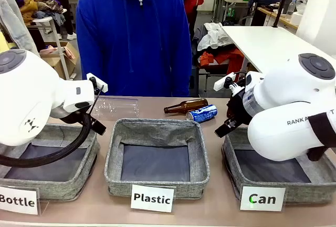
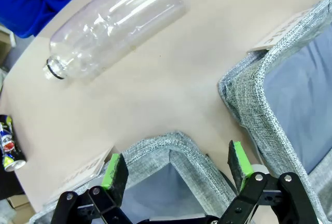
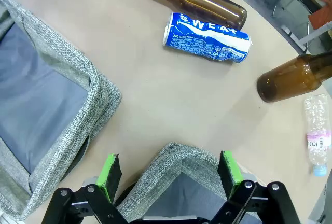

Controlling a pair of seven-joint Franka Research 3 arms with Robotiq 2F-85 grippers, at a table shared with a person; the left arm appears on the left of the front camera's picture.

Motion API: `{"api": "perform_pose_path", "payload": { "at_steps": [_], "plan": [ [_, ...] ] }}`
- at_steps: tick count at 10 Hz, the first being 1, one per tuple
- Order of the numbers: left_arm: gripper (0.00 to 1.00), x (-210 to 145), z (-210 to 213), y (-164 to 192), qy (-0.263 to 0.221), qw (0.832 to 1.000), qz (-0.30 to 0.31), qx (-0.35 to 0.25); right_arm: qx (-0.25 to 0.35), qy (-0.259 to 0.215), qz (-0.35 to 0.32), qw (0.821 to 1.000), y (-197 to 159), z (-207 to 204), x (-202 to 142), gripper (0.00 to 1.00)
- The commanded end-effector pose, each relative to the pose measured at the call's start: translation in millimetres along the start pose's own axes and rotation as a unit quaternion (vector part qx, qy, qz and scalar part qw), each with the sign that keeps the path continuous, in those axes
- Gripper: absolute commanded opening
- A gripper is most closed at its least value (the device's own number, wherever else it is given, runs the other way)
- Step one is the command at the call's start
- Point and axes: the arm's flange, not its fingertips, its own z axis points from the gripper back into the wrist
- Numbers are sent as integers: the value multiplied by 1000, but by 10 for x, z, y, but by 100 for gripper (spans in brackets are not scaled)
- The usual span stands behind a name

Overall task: Sort the can waste into the basket.
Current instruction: Pick up the can waste from the table and place it in the right Fabric basket.

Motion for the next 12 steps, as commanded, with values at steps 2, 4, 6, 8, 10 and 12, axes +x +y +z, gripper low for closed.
{"api": "perform_pose_path", "payload": {
  "at_steps": [2, 4, 6, 8, 10, 12],
  "plan": [
    [100, 1, 0, -2, 0, 1000, 0, 0, 0, 0, 0, 1000, -1, 0, 0, 100],
    [100, 1, 0, -2, 0, 1000, 0, 0, 0, 0, 0, 1000, -1, 0, 0, 100],
    [100, 1, 0, -2, 0, 1000, 0, 0, 0, 0, 0, 1000, 0, 0, 0, 100],
    [100, 53, 254, -49, -7, 1000, 24, -1, 22, 20, -21, 999, 85, 420, 201, 100],
    [100, 165, 1177, -309, -31, 988, 121, -90, 84, 27, -138, 987, 120, 1210, 300, 100],
    [100, -176, 1693, -74, -54, 962, 116, -239, 192, -8, -173, 966, -148, 1754, -65, 100]
  ]
}}
